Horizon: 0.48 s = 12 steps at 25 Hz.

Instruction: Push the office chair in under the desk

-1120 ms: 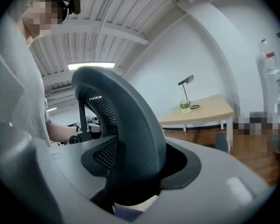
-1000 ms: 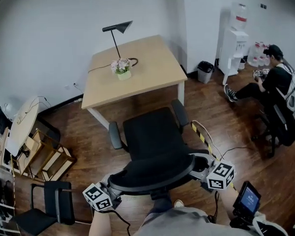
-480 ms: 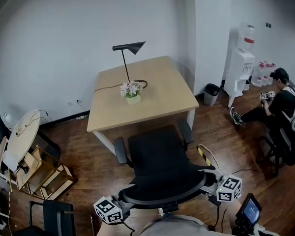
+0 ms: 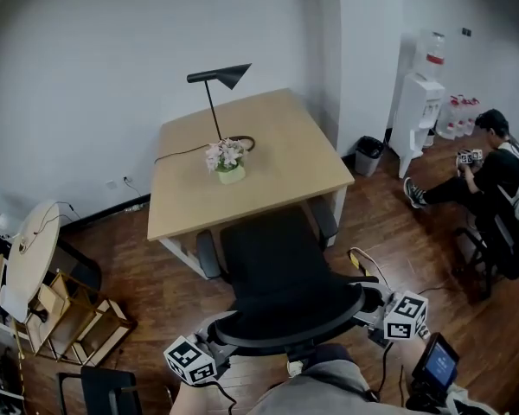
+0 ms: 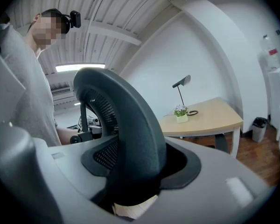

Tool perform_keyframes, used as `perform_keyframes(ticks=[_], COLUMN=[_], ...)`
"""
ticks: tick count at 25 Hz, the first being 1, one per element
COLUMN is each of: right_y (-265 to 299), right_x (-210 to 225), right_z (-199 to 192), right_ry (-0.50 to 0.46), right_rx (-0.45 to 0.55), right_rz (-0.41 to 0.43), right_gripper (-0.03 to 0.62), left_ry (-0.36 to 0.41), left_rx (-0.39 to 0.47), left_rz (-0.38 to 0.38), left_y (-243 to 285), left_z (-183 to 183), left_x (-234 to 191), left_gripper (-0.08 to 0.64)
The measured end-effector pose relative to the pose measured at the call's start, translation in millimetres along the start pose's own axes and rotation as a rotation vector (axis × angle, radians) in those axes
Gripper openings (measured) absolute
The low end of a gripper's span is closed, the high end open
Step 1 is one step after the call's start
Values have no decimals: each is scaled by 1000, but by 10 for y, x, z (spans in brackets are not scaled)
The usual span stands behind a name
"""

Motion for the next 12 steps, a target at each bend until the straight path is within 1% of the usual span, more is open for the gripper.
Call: perform_keyframes(ticks=[6,12], right_y=[323,674], right_x=[208,514], right_z=[133,290], right_ry=[1,3], right_rx=[18,27], right_rz=[-7,0], right_gripper=[259,258], left_ry=[7,-8], left_rx=[-3,-16], left_rz=[-6,-19], left_y=[75,215], left_z=[138,266], left_x=[-429,-894], left_gripper=[209,204])
Point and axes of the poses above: the fingertips, and each gripper's own axes: y forward along the fingers, x to its right, z out of its top, the point moved 9 cm from there along -y, backward along the fingers, and after that the axes turned 1 degree about x, right-handed, at the moved point
